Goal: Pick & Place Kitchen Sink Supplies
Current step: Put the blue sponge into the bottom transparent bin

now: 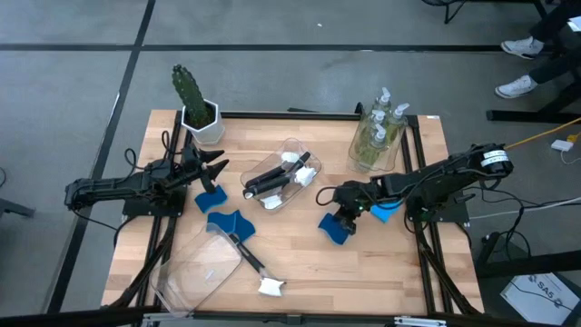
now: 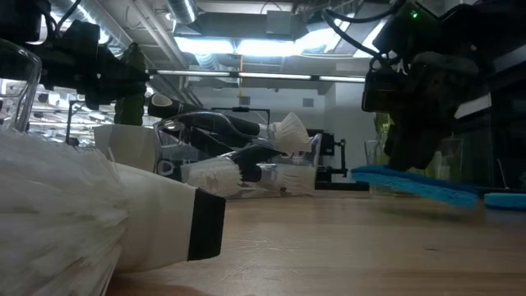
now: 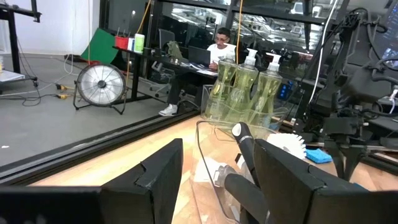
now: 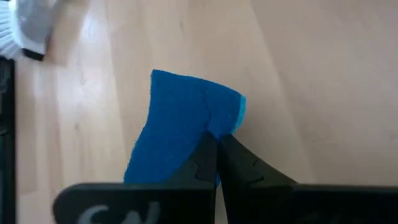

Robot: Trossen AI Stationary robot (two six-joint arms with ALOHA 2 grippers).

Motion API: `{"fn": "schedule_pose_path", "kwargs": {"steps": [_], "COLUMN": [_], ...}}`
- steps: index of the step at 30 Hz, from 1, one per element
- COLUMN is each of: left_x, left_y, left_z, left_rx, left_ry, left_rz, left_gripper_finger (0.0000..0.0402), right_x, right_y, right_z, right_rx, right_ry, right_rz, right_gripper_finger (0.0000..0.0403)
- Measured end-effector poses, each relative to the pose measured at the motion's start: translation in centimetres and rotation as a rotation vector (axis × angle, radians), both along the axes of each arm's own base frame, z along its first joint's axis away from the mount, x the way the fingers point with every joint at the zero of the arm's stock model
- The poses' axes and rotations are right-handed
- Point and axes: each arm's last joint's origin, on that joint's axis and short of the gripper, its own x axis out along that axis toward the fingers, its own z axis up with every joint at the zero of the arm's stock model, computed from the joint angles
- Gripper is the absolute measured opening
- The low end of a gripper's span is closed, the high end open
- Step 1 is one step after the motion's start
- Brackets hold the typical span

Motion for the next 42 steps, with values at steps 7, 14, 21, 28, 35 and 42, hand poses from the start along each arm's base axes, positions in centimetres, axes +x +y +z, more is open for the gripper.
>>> {"fn": "schedule_pose_path", "kwargs": {"steps": [7, 14, 21, 28, 35, 42], "left_x": [0.0, 0.0, -0.2, -0.1, 0.0, -0.2], "left_y": [0.0, 0.0, 0.4, 0.1, 0.0, 0.2], "left_z": [0.0, 0.0, 0.0, 0.3, 0.6, 0.5], "left_rx": [0.000, 0.000, 0.014, -0.205, -0.483, -0.527], "left_ry": [0.000, 0.000, 0.013, -0.162, -0.350, -0.406], "left_rz": [0.000, 0.000, 0.150, 0.034, -0.044, 0.048], "left_gripper_finger": [0.0190, 0.0191, 0.0190, 0.0191, 0.0191, 0.0191], "right_x": [0.1, 0.7, 1.6, 4.1, 6.0, 7.6], "right_y": [0.1, 0.2, 0.4, 0.3, 0.1, -0.7], "right_z": [0.1, 0.7, 1.9, 6.1, 11.0, 14.5], "right_rx": [0.048, 0.131, 0.229, 0.206, 0.125, -0.007], "right_ry": [0.000, -0.069, -0.132, -0.285, -0.459, -0.504], "right_rz": [-0.011, -0.075, -0.147, -0.222, -0.301, -0.377], "right_gripper_finger": [0.0006, 0.0007, 0.0007, 0.0007, 0.0008, 0.0008]}}
